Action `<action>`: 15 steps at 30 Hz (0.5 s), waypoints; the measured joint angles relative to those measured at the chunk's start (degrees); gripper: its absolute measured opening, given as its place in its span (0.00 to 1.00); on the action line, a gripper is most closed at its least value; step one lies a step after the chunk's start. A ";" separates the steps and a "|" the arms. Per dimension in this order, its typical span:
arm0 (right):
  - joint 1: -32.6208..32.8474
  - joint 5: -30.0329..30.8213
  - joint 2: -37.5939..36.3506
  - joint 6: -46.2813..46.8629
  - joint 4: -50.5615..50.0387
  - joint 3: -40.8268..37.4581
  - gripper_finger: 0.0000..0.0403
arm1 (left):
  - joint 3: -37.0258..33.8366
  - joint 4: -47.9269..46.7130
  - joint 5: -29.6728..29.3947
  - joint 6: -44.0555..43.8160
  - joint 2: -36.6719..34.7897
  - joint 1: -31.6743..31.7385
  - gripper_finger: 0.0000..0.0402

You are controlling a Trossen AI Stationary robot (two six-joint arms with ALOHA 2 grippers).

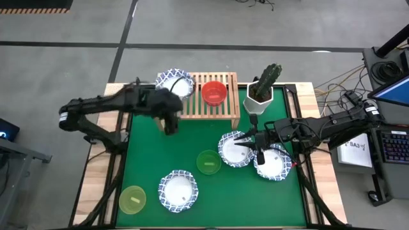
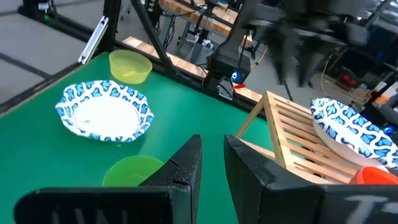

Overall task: Place and stack bowls onto a shelf
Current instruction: Stack the middle white and blue bowl on top of the white and blue bowl on the shelf

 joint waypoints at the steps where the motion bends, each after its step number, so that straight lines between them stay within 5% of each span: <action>1: 0.01 0.00 0.00 0.88 0.41 0.00 0.15 | -2.40 2.74 0.00 -1.59 -1.34 -1.96 0.35; 8: 0.03 0.00 0.59 10.07 1.63 0.00 0.15 | -18.50 23.39 -1.47 -4.68 -8.72 -16.07 0.34; 15: 0.03 0.42 5.81 18.46 1.33 3.34 0.15 | -28.82 31.81 -7.61 -3.01 -12.67 -24.48 0.34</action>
